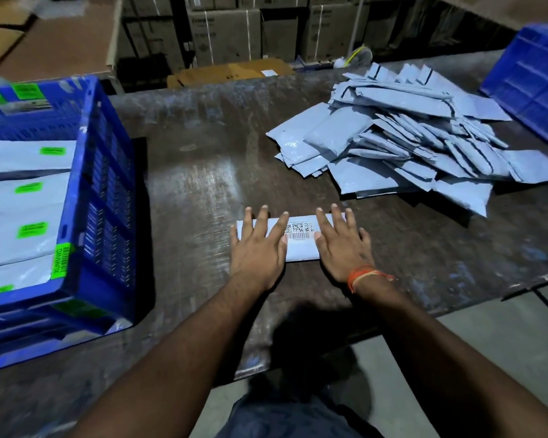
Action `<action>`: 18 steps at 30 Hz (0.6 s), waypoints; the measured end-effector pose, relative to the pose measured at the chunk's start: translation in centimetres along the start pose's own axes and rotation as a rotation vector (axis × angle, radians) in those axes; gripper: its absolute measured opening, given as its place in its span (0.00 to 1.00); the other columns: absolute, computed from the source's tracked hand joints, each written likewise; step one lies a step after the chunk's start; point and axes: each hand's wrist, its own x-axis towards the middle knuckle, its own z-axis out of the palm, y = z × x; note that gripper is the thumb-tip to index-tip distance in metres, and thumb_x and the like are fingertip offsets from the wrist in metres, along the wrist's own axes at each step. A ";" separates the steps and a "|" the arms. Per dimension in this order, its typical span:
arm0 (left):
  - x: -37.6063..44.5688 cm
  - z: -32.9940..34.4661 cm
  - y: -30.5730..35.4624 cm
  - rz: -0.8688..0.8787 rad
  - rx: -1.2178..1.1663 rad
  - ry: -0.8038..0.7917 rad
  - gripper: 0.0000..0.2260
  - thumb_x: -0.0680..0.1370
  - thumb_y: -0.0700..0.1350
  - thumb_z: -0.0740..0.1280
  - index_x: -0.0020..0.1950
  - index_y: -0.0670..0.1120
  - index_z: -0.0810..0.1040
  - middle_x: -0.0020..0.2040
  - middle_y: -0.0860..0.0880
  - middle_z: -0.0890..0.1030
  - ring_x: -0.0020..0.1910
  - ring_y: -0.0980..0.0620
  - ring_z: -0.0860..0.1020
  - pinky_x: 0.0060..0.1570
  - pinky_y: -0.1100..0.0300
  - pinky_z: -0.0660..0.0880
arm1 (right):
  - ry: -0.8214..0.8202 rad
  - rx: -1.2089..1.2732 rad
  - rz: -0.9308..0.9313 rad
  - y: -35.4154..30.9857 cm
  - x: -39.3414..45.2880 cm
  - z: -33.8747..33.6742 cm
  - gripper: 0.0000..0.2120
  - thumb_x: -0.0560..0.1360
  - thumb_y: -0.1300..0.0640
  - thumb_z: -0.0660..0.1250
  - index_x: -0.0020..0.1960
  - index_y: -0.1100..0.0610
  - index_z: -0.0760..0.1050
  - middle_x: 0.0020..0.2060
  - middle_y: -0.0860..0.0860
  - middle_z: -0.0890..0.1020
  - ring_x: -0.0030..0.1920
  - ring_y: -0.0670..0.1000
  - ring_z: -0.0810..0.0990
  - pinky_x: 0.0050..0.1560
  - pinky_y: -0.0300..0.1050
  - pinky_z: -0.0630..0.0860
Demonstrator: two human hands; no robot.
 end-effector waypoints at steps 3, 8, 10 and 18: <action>-0.6 0.3 -0.8 -0.049 -0.033 0.023 0.23 0.84 0.58 0.48 0.80 0.63 0.54 0.82 0.47 0.54 0.80 0.38 0.50 0.73 0.35 0.58 | -0.020 0.044 0.058 1.2 -0.5 0.1 0.26 0.83 0.41 0.45 0.80 0.38 0.45 0.81 0.51 0.47 0.80 0.57 0.44 0.74 0.62 0.54; -1.2 0.2 -1.5 -0.239 -0.154 0.015 0.22 0.83 0.58 0.49 0.78 0.65 0.56 0.78 0.39 0.54 0.77 0.37 0.58 0.73 0.38 0.59 | -0.032 0.047 0.119 1.9 -0.2 -0.2 0.25 0.83 0.42 0.46 0.80 0.37 0.47 0.79 0.56 0.55 0.79 0.60 0.50 0.74 0.60 0.55; -1.7 -0.3 -0.9 -0.337 -0.211 0.052 0.23 0.82 0.56 0.52 0.78 0.62 0.60 0.73 0.39 0.61 0.71 0.39 0.65 0.71 0.41 0.64 | 0.025 0.066 0.158 1.5 -0.6 -0.6 0.25 0.83 0.45 0.49 0.80 0.42 0.52 0.75 0.58 0.61 0.75 0.60 0.58 0.71 0.59 0.61; 0.0 -1.4 1.0 -0.554 -0.807 0.039 0.31 0.68 0.67 0.65 0.69 0.57 0.76 0.59 0.49 0.83 0.59 0.46 0.81 0.62 0.48 0.77 | 0.053 0.886 0.158 3.8 -0.2 -2.4 0.24 0.72 0.54 0.75 0.67 0.52 0.77 0.60 0.56 0.80 0.61 0.56 0.77 0.64 0.45 0.72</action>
